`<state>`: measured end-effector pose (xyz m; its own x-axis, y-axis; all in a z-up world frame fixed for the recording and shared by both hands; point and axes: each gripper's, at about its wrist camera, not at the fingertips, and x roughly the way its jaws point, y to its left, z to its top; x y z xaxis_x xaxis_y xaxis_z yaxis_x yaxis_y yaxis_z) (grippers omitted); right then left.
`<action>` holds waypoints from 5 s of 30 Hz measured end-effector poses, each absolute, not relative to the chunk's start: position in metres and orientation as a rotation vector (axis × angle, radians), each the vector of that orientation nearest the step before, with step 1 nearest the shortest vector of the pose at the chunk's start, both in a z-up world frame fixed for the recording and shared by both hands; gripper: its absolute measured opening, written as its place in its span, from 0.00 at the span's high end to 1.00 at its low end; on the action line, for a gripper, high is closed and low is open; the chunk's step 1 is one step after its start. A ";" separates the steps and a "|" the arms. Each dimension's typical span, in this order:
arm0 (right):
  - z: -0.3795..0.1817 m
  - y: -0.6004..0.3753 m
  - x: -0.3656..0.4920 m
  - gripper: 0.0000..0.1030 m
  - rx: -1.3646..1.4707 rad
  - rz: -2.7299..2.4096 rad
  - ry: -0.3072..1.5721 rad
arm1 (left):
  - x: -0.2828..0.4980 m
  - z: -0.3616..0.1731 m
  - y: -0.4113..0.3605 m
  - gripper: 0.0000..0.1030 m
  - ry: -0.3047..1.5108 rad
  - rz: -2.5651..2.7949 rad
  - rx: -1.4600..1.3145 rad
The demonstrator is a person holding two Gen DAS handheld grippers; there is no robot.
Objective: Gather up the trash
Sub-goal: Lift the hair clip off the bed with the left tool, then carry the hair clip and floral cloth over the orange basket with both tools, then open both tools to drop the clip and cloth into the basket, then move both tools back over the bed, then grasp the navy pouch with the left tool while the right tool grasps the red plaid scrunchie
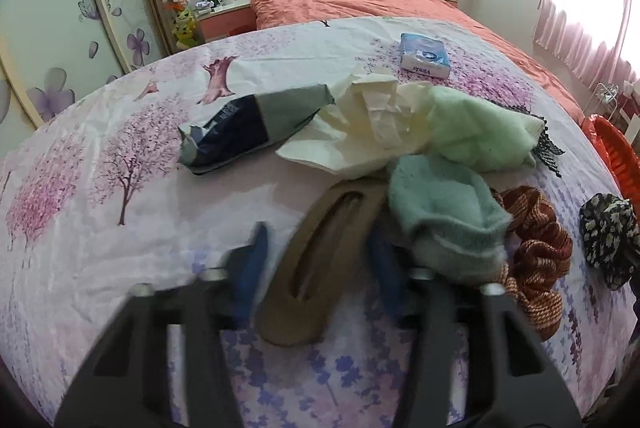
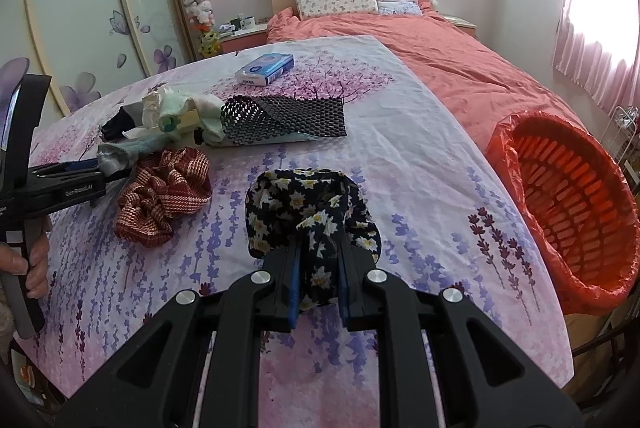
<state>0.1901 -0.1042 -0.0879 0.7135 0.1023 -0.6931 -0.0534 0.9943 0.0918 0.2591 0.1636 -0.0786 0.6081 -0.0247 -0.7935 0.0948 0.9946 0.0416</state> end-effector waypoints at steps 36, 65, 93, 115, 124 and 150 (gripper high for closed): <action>-0.005 -0.167 0.159 0.88 0.210 0.043 0.542 | 0.203 0.049 0.089 0.86 0.723 -0.109 0.041; -0.016 -0.324 0.150 0.88 0.364 -0.237 0.448 | 0.228 0.015 -0.179 0.86 0.770 -0.566 0.075; -0.040 -0.374 0.163 0.60 0.450 -0.305 0.543 | 0.262 -0.038 -0.209 0.49 0.852 -0.510 0.109; -0.028 -0.188 0.194 0.59 0.200 0.019 0.631 | 0.232 -0.008 0.079 0.35 0.754 -0.055 0.034; -0.047 -0.077 0.216 0.59 0.109 0.234 0.719 | 0.226 -0.021 0.209 0.31 0.759 0.185 -0.026; -0.084 -0.033 0.226 0.89 0.051 0.250 0.840 | 0.249 -0.048 0.247 0.23 0.774 0.208 -0.079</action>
